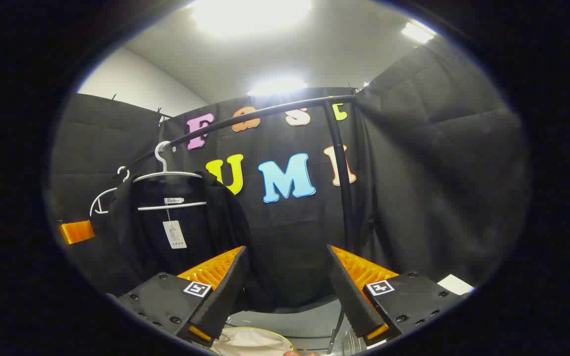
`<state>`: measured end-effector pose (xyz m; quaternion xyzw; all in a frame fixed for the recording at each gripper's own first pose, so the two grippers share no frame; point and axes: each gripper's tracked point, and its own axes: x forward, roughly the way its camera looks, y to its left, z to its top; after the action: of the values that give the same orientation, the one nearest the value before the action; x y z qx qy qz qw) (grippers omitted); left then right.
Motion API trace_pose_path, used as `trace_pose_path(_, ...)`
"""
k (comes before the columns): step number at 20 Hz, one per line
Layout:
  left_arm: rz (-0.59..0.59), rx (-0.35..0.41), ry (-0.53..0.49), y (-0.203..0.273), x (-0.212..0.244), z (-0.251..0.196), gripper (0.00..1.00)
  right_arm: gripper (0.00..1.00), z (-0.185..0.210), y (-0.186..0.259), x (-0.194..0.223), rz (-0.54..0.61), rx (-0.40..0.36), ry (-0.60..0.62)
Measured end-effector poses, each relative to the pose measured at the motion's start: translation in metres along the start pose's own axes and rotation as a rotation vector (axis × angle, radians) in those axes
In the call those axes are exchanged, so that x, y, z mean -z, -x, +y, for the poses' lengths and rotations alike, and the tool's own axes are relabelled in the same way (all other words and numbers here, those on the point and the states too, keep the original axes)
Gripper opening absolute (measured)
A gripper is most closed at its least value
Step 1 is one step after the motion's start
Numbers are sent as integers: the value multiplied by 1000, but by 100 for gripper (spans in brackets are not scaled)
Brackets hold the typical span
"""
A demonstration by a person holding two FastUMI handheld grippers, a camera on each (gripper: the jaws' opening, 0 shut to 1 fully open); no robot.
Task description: Grasp the clothes on the hanger with both hands and then place them into the laundry hamper below.
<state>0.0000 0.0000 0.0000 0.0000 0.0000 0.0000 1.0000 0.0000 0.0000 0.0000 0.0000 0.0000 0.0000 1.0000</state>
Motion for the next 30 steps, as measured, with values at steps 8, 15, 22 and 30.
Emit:
trace_pose_path(8, 7, 17, -65, -8, -4, 7, 91, 98, 16, 1, -3, 0, 10, 9)
trace_pose_path(15, -2, 31, 8, -12, 10, 27, 91, 98, 34, 16, -3, -1, 33, 48)
trace_pose_path(22, -34, 27, -39, 0, -4, 46, 91, 93, 62, 23, -1, 21, 26, 72)
trace_pose_path(30, -8, 38, 98, -22, 9, 38, 91, 98, 97, -9, -25, -35, -33, 50)
